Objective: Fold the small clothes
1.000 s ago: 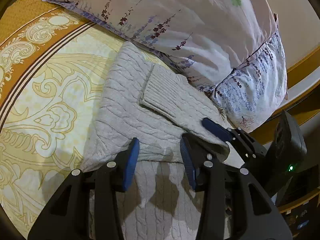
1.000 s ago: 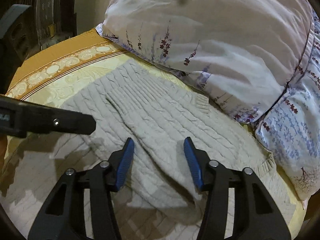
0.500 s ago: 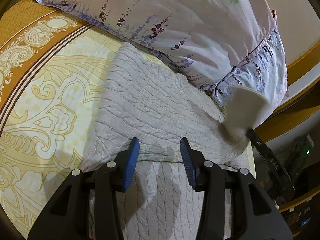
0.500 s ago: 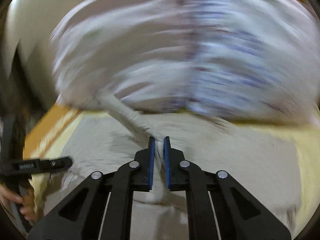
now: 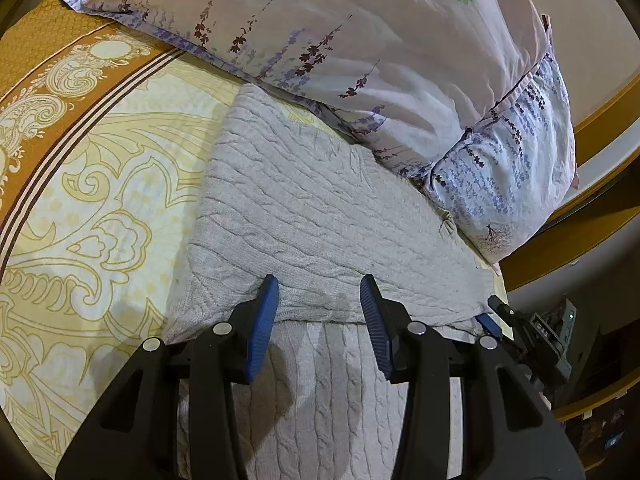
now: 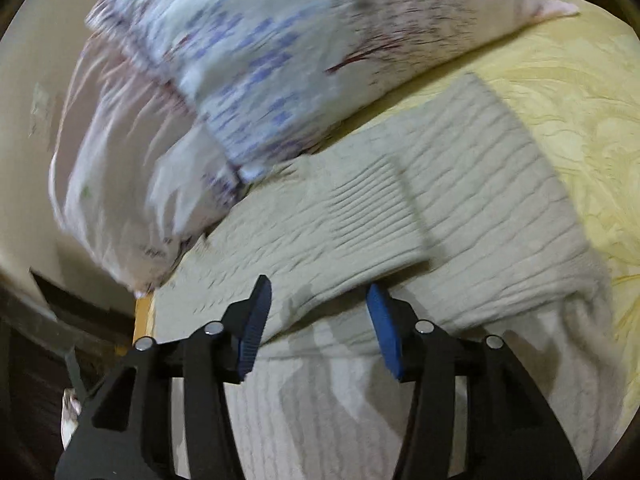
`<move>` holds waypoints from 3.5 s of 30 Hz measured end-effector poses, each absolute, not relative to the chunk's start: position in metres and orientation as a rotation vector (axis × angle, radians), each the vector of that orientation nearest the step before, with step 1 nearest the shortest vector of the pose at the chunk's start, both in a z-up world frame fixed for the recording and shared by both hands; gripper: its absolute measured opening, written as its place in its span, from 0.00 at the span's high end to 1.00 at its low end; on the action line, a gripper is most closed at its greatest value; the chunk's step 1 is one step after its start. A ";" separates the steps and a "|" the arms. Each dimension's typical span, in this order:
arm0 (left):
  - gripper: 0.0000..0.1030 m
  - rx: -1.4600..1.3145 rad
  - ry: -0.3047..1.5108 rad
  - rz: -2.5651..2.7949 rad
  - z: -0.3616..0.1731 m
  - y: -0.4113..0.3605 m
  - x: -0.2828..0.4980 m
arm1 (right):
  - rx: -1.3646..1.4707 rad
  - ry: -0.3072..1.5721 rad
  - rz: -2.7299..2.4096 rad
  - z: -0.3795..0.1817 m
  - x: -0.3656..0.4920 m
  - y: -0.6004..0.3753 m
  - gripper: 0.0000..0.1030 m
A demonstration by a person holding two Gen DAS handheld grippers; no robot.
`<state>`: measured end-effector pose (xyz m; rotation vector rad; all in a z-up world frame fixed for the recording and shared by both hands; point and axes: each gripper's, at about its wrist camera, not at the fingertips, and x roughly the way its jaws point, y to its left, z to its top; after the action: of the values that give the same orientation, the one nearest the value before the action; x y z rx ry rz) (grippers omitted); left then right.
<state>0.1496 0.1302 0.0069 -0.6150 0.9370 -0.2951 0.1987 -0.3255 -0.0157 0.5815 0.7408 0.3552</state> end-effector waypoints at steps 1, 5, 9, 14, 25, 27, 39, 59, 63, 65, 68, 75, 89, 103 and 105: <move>0.56 -0.616 0.937 -0.295 0.007 0.130 0.150 | 0.599 0.738 0.337 -0.016 0.200 -0.330 0.63; 0.56 -0.613 0.938 -0.295 0.007 0.130 0.150 | 0.561 0.739 0.278 -0.015 0.214 -0.335 0.91; 0.56 -0.603 0.940 -0.296 0.007 0.129 0.150 | 0.505 0.652 0.282 0.001 0.198 -0.334 0.93; 0.52 -0.592 0.938 -0.303 0.007 0.128 0.150 | 0.454 0.653 0.225 -0.001 0.188 -0.337 0.93; 0.43 -0.478 0.873 -0.357 0.030 0.120 0.121 | 0.377 0.665 0.213 -0.001 0.168 -0.347 0.45; 0.38 -0.437 0.836 -0.363 0.039 0.126 0.103 | 0.380 0.646 0.242 0.003 0.150 -0.362 0.42; 0.35 -0.492 0.858 -0.380 0.023 0.168 0.014 | 0.455 0.716 0.321 -0.035 0.050 -0.443 0.41; 0.48 -0.574 0.900 -0.506 -0.006 0.135 -0.060 | 0.583 0.821 0.589 -0.071 -0.005 -0.437 0.70; 0.51 -0.609 0.900 -0.526 -0.008 0.134 -0.066 | 0.586 0.831 0.621 -0.071 -0.009 -0.433 0.70; 0.56 -0.619 0.911 -0.540 -0.011 0.132 -0.069 | 0.574 0.839 0.631 -0.072 -0.012 -0.431 0.70; 0.61 -0.626 0.930 -0.568 -0.014 0.126 -0.073 | 0.554 0.856 0.648 -0.075 -0.019 -0.429 0.70; 0.79 -0.602 0.954 -0.583 -0.016 0.113 -0.074 | 0.488 0.874 0.691 -0.075 -0.036 -0.421 0.73; 0.94 -0.321 0.780 -0.434 0.050 0.109 -0.046 | 0.128 0.439 0.445 0.007 -0.044 -0.389 0.93; 0.95 -0.131 0.618 -0.210 0.105 0.092 0.078 | -0.173 0.222 0.219 0.071 0.050 -0.340 0.94; 0.95 -0.129 0.623 -0.197 0.105 0.091 0.091 | -0.182 0.221 0.209 0.073 0.065 -0.335 0.94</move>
<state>0.0911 0.0913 0.1052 -0.1292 0.6225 -0.1975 0.0654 -0.3346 0.0733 -0.1820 0.2206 0.2086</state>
